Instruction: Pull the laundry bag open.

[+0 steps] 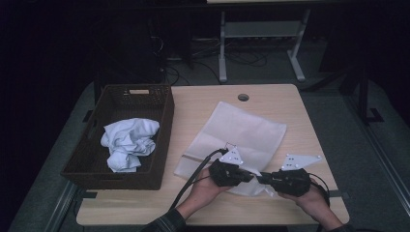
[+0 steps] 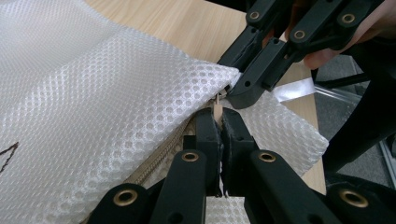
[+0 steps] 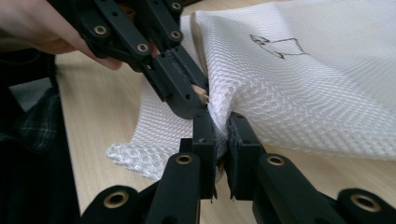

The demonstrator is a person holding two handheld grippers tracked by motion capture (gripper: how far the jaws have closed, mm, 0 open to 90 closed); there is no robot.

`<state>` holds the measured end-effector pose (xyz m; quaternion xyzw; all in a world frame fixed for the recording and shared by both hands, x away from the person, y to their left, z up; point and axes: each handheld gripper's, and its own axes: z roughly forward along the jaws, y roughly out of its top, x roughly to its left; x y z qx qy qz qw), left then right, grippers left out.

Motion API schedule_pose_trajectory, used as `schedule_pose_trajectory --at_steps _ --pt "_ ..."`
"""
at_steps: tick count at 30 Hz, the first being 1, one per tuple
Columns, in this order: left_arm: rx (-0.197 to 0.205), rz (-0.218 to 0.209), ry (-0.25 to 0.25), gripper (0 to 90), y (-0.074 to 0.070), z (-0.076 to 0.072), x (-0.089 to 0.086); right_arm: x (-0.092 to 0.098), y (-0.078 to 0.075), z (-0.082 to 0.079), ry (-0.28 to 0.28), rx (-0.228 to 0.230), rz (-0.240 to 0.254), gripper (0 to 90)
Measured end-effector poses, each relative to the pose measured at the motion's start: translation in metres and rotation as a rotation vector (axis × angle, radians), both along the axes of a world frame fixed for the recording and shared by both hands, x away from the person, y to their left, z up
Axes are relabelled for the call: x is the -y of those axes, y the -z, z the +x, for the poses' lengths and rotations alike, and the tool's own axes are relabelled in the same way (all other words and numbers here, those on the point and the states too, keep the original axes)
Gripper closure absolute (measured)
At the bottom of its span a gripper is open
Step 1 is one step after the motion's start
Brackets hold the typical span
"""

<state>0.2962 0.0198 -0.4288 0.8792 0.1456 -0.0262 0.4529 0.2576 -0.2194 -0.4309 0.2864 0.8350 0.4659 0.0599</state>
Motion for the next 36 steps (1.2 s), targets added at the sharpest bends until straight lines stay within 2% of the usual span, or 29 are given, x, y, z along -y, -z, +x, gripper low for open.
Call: schedule_pose_trajectory --at_steps 3,5,7,8,10,12,14,15,17,20,23,24,26,29,35,36 --pt "0.003 0.001 -0.001 87.5 -0.001 -0.001 0.0 0.001 0.0 0.0 -0.002 -0.003 0.009 83.2" --pt "0.013 0.009 -0.021 87.6 -0.001 0.0 -0.002 0.004 0.0 0.0 0.012 0.002 0.009 83.5" --pt "-0.02 -0.007 -0.017 87.6 -0.001 0.003 -0.006 0.007 0.0 0.0 0.01 -0.003 0.026 83.5" --pt "-0.007 0.004 -0.017 87.5 -0.001 0.002 -0.006 0.006 0.0 -0.001 0.009 -0.002 0.022 83.5" --pt "-0.011 0.004 -0.01 87.5 0.0 0.002 -0.007 0.005 0.0 -0.001 0.002 0.005 0.006 83.5" --pt "0.005 0.024 -0.024 87.5 -0.001 0.004 -0.01 0.005 0.0 -0.001 0.006 0.006 0.002 83.5" --pt "-0.008 0.011 -0.031 87.5 -0.001 0.006 -0.013 0.007 0.0 -0.001 0.012 0.008 0.003 83.4" --pt "-0.028 -0.009 -0.032 87.5 -0.001 0.009 -0.016 0.009 0.0 0.0 0.018 0.004 0.009 83.5" --pt "-0.002 0.014 -0.022 87.4 -0.002 0.007 -0.017 0.007 -0.001 -0.002 0.012 0.016 0.004 83.4" --pt "-0.017 0.014 -0.015 87.4 -0.001 0.007 -0.017 0.007 0.0 -0.002 0.006 0.011 -0.003 83.3" --pt "-0.014 0.031 -0.02 87.4 -0.001 0.008 -0.018 0.008 0.0 -0.002 0.008 0.013 -0.009 83.4" --pt "-0.022 0.027 -0.036 87.4 -0.001 0.011 -0.024 0.01 0.0 -0.002 0.011 0.012 -0.007 83.3" --pt "-0.038 0.017 -0.031 87.3 -0.002 0.014 -0.029 0.012 0.001 -0.002 0.014 0.009 0.001 83.3" --pt "-0.025 0.032 -0.029 87.3 -0.002 0.012 -0.029 0.01 0.001 -0.003 0.006 0.011 -0.002 83.3" --pt "-0.043 0.031 -0.02 87.3 0.0 0.014 -0.032 0.009 0.001 -0.001 -0.007 0.002 0.004 83.1" --pt "-0.039 0.042 -0.024 87.3 0.001 0.013 -0.032 0.009 0.001 -0.001 -0.007 0.002 0.001 83.1"
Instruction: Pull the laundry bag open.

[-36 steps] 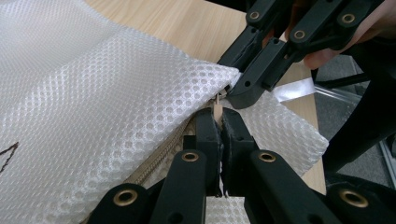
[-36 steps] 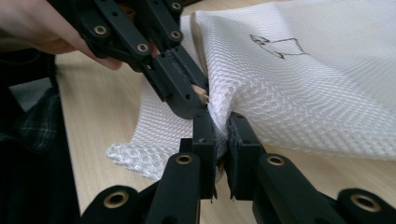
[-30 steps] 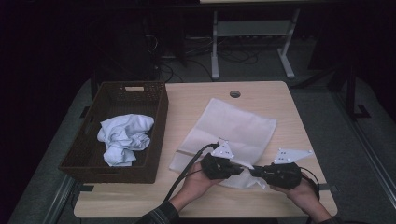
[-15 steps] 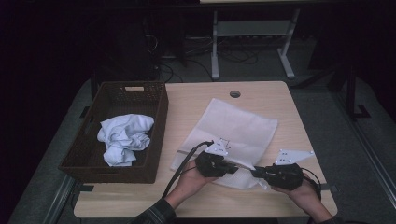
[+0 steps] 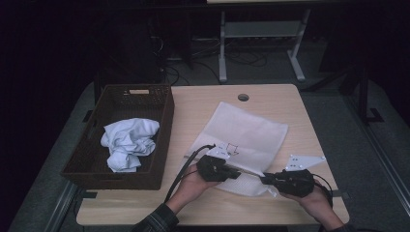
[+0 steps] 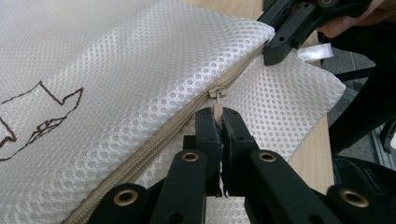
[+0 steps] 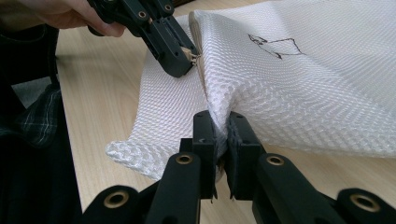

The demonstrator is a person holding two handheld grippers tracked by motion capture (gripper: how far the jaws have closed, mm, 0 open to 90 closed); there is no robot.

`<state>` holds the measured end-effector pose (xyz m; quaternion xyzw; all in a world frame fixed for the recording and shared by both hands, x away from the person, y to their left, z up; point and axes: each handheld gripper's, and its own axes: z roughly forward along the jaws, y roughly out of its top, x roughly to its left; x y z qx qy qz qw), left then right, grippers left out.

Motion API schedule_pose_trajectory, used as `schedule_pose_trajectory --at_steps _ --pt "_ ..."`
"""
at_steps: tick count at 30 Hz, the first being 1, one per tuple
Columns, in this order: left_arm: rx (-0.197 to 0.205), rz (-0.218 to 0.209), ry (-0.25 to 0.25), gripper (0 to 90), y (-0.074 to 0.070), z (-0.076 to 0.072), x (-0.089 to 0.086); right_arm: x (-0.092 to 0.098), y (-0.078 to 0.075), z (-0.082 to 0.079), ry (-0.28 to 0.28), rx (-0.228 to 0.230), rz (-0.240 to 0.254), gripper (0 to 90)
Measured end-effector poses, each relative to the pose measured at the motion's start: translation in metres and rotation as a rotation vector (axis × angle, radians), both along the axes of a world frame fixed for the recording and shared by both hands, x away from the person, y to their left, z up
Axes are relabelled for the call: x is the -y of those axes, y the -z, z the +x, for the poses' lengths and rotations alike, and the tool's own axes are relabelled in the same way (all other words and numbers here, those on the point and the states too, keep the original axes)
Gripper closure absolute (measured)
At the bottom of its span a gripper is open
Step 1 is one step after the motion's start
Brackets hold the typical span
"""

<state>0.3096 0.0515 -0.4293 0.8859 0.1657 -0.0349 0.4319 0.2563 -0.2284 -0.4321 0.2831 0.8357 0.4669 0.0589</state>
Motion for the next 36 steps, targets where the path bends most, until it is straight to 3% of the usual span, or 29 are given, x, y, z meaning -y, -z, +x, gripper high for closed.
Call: schedule_pose_trajectory --at_steps 2,4,10,17,18,21,23,24,28,29,33,34,36 --pt "0.011 0.015 -0.012 87.3 0.001 0.0 -0.001 0.0 0.0 0.0 0.001 0.002 -0.004 83.1" --pt "-0.014 -0.006 -0.011 87.3 0.002 0.004 -0.006 0.004 0.0 0.001 0.012 -0.002 0.002 83.1" --pt "-0.002 0.02 -0.015 87.3 0.003 0.004 -0.007 0.002 0.0 0.0 0.01 0.002 -0.009 83.1" --pt "-0.019 0.014 -0.024 87.3 0.003 0.008 -0.011 0.003 0.0 0.001 0.022 0.008 -0.01 83.2" --pt "-0.009 0.036 -0.042 87.4 0.004 0.01 -0.013 0.004 0.001 0.001 0.027 0.011 -0.022 83.2" --pt "-0.013 0.033 -0.072 87.3 0.006 0.014 -0.02 0.01 0.001 0.002 0.054 0.007 -0.018 83.2" --pt "-0.031 0.008 -0.075 87.3 0.005 0.017 -0.025 0.013 0.001 0.002 0.054 0.007 -0.009 83.2" --pt "-0.012 0.029 -0.075 87.3 0.004 0.016 -0.024 0.012 0.001 0.002 0.051 0.008 -0.01 83.2" --pt "-0.022 0.027 -0.071 87.3 0.005 0.017 -0.024 0.012 0.001 0.001 0.046 0.011 -0.017 83.2" --pt "-0.004 0.052 -0.085 87.3 0.005 0.017 -0.025 0.012 0.001 0.001 0.049 0.014 -0.018 83.2" --pt "-0.021 0.042 -0.119 87.3 0.006 0.023 -0.034 0.019 -0.001 0.0 0.08 0.021 -0.019 83.2" --pt "-0.033 0.02 -0.119 87.3 0.005 0.025 -0.038 0.021 -0.001 0.0 0.08 0.017 -0.014 83.2" --pt "-0.017 0.038 -0.118 87.3 0.004 0.024 -0.037 0.019 -0.001 -0.001 0.071 0.024 -0.02 83.2"
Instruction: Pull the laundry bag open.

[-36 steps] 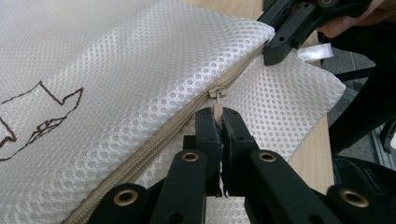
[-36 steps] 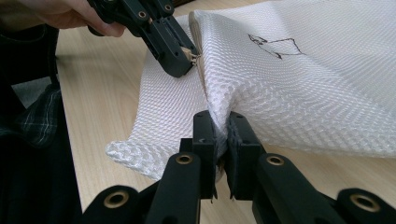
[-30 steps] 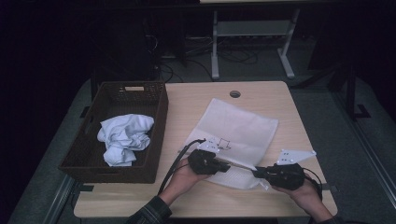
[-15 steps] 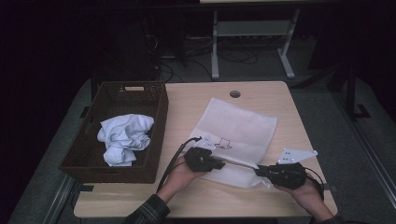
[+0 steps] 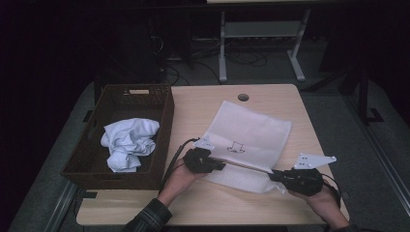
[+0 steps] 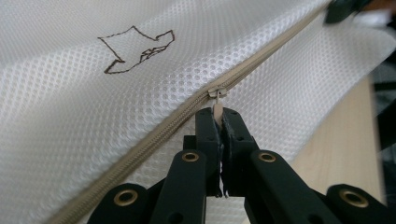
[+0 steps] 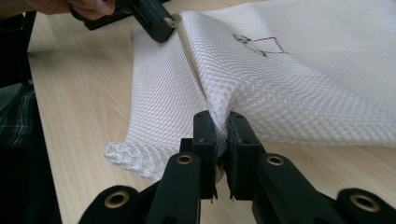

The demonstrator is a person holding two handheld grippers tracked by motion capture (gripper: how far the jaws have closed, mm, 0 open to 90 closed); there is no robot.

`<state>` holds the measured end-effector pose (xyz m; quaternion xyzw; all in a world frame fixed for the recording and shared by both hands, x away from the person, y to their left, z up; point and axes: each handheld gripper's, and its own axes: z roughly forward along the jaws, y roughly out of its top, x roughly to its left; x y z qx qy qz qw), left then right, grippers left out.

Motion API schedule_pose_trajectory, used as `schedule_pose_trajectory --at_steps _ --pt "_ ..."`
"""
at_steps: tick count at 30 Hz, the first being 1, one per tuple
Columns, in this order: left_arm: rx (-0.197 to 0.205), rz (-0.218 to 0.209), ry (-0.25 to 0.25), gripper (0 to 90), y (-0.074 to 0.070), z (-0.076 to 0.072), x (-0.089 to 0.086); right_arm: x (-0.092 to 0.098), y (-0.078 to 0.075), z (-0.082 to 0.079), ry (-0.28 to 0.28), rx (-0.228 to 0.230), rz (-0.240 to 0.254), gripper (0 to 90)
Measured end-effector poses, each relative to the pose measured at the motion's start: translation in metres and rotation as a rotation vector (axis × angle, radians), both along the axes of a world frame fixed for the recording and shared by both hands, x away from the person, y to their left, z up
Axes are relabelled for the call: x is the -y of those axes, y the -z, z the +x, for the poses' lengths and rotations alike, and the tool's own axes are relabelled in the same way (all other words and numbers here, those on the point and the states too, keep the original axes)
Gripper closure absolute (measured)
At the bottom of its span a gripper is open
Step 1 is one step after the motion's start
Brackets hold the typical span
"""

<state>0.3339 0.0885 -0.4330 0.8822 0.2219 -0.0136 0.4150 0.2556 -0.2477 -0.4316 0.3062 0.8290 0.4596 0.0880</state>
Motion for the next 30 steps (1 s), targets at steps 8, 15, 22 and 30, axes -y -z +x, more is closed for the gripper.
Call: schedule_pose_trajectory --at_steps 8,15,22,30 --pt "0.012 0.043 -0.026 87.3 0.002 0.004 -0.002 -0.002 -0.001 -0.001 0.004 0.004 -0.01 83.2" --pt "0.0 0.034 -0.072 87.2 0.003 0.011 -0.016 0.005 0.0 -0.001 0.022 0.002 -0.008 83.2" --pt "-0.001 0.04 -0.115 87.3 0.005 0.015 -0.022 0.006 -0.001 -0.002 0.029 0.013 -0.021 83.2" --pt "-0.004 0.04 -0.12 87.2 0.006 0.017 -0.024 0.009 -0.001 -0.002 0.037 0.011 -0.023 83.1"
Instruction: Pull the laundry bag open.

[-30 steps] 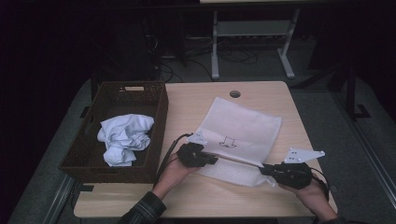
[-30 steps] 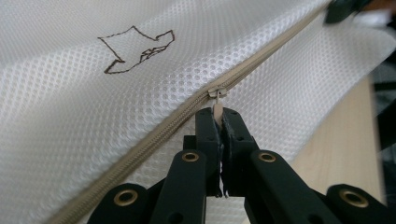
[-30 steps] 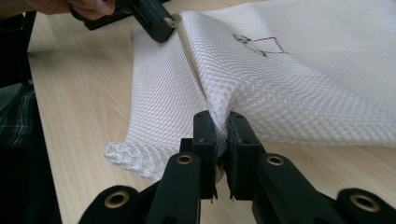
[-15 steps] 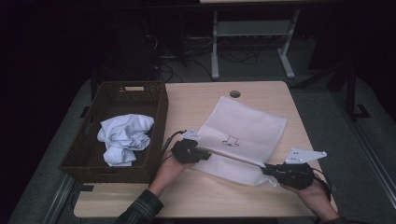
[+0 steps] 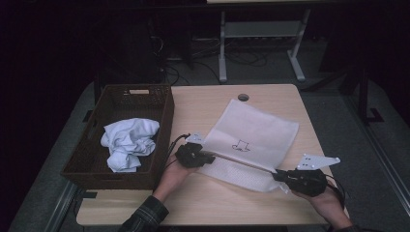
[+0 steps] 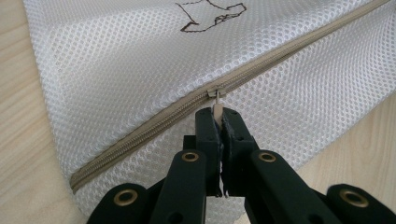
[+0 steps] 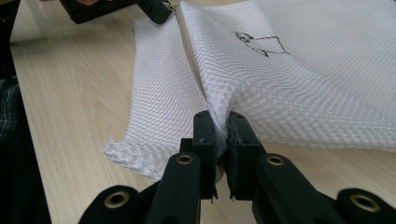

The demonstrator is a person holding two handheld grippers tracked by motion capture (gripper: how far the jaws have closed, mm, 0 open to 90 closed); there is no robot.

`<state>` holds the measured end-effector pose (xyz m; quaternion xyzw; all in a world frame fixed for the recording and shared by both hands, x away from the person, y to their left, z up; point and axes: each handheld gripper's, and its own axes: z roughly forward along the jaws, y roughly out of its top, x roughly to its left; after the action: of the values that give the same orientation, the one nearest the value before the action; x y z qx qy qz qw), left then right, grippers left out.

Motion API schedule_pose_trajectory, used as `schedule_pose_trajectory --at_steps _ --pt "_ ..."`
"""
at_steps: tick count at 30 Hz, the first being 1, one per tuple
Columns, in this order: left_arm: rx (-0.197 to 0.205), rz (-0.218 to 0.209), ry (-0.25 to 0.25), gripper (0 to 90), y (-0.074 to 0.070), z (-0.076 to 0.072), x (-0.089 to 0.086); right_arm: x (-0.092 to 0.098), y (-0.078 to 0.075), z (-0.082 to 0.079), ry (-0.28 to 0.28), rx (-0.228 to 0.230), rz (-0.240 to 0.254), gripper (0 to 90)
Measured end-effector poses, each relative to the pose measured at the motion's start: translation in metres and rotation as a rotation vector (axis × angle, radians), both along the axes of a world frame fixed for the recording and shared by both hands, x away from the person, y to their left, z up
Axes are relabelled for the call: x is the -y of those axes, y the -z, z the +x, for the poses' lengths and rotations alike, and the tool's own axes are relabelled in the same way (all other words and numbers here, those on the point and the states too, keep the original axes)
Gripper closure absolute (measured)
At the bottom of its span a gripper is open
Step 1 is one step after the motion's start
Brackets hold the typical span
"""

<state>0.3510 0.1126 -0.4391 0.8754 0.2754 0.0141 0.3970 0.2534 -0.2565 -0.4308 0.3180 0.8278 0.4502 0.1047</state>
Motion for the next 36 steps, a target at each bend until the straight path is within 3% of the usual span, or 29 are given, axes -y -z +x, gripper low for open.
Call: schedule_pose_trajectory --at_steps 2,3,5,6,9,25,26,27,29,30,32,33,35,36 --pt "0.001 0.0 -0.002 87.2 0.0 0.001 0.0 -0.001 0.0 0.0 -0.002 0.001 -0.003 83.1" --pt "0.011 0.027 -0.013 87.2 0.001 0.001 0.0 -0.001 0.0 0.0 -0.002 0.004 -0.007 83.1" --pt "0.013 0.034 -0.016 87.2 0.002 0.002 -0.001 -0.001 0.0 0.0 0.002 0.006 -0.014 83.2" --pt "-0.006 0.011 -0.02 87.2 0.003 0.003 -0.002 -0.001 0.0 0.0 0.005 0.007 -0.014 83.1" --pt "0.01 0.034 -0.022 87.2 0.002 0.002 0.0 0.0 0.0 0.0 0.004 0.004 -0.013 83.2" --pt "-0.032 0.004 -0.029 87.4 0.006 0.004 0.001 0.002 0.001 0.001 0.026 -0.004 -0.024 83.4" --pt "-0.026 0.017 -0.037 87.4 0.005 0.004 0.001 0.002 0.001 0.001 0.03 -0.005 -0.028 83.4" --pt "0.004 0.056 -0.058 87.5 0.006 0.004 0.0 0.002 0.001 0.0 0.035 -0.004 -0.031 83.5" --pt "-0.058 -0.009 -0.06 87.5 0.008 0.01 -0.01 0.008 0.001 0.0 0.056 -0.006 -0.028 83.5" --pt "-0.057 -0.01 -0.059 87.4 0.008 0.01 -0.01 0.011 0.001 0.0 0.054 -0.012 -0.012 83.5" --pt "-0.033 0.019 -0.055 87.4 0.007 0.008 -0.007 0.01 0.001 -0.002 0.05 -0.008 -0.024 83.5" --pt "-0.042 0.011 -0.048 87.4 0.008 0.009 -0.008 0.009 0.001 -0.002 0.051 -0.007 -0.03 83.5" --pt "-0.002 0.068 -0.079 87.4 0.008 0.009 -0.01 0.012 0.001 -0.003 0.069 -0.008 -0.037 83.5" --pt "-0.016 0.057 -0.097 87.5 0.009 0.011 -0.014 0.015 0.001 -0.003 0.083 -0.007 -0.042 83.5"
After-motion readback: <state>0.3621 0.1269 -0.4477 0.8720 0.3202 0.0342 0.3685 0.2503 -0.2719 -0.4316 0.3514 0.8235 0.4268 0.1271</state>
